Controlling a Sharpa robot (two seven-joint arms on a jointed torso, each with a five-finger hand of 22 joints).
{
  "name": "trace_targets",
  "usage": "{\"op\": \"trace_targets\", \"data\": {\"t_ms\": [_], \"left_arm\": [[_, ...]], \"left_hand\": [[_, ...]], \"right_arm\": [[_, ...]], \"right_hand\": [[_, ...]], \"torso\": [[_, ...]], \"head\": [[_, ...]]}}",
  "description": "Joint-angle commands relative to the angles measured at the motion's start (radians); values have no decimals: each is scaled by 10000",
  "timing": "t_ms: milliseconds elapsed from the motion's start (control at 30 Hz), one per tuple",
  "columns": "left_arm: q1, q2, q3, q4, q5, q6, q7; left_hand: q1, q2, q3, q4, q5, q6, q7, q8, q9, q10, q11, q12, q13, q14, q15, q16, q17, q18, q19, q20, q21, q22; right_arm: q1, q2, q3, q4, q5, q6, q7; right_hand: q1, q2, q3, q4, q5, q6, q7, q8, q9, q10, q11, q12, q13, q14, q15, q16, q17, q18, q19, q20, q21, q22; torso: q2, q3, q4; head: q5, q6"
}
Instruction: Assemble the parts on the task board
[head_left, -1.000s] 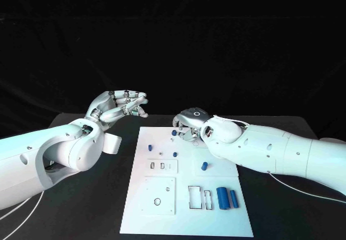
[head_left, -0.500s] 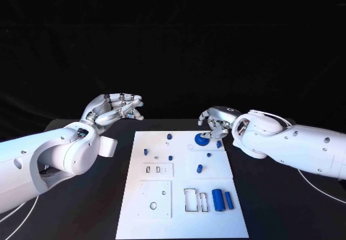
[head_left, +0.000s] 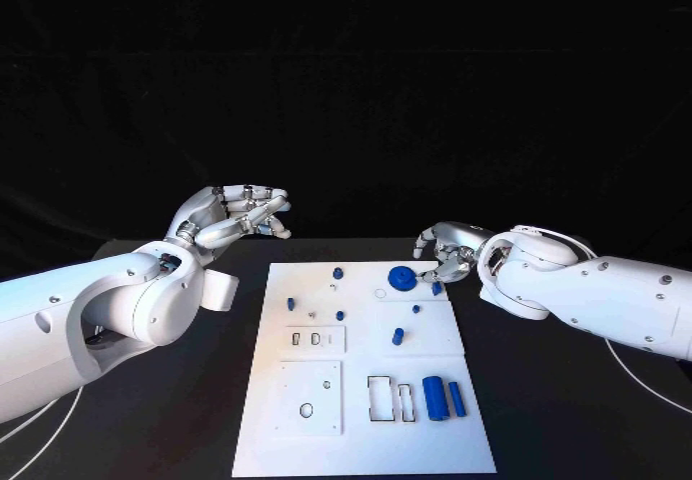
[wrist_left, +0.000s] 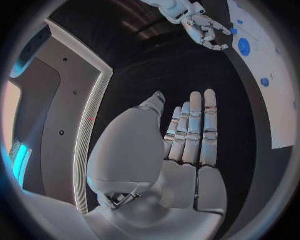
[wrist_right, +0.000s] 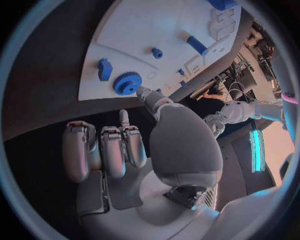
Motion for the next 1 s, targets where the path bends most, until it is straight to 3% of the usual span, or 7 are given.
{"op": "trace_targets", "data": {"t_ms": [33,433,600,1000], "left_arm": [[9,12,5,14,47,172,52],[8,-17,5,50,47,183,57],[8,-27,5,57,47,183,54],[10,-60,7,81,47,173,50]], "left_hand": [[-24,52,-60,1,34,-69,40,-43,5,-87,11,-51,2,-58,25,58,17,171,-87,3,11,-11],[-12,53,-60,-6,34,-70,36,-46,7,-86,9,-57,3,-68,25,63,27,173,-93,6,13,-12],[-12,53,-60,-6,34,-70,36,-46,7,-86,9,-57,3,-68,25,63,27,173,-93,6,13,-12],[-1,54,-59,-11,34,-70,33,-47,9,-87,8,-62,4,-75,24,67,36,175,-96,7,15,-11]], "right_arm": [[-66,157,-8,-151,60,3,0],[-285,756,-30,-762,-29,-268,-62],[-317,902,-32,-911,-60,-310,-198],[-339,1029,-32,-1025,-78,-119,-233]], "right_hand": [[22,38,-16,48,20,-77,14,45,8,535,77,62,1928,966,55,51,2217,-218,98,11,100,1000],[74,129,58,53,12,-162,44,80,-8,592,105,142,2015,984,82,82,2310,-257,208,36,225,1177],[95,153,95,49,5,-225,57,71,-28,496,119,34,1890,997,94,101,2373,-285,284,45,310,1297],[62,277,253,111,34,-36,25,120,-108,496,95,41,1898,1022,82,138,2496,-329,414,49,446,1494]], "torso": [[29,27,36],[153,110,80],[176,121,105],[181,126,83]], "head": [[8,-36],[-6,-49],[17,-83],[66,-167]]}}
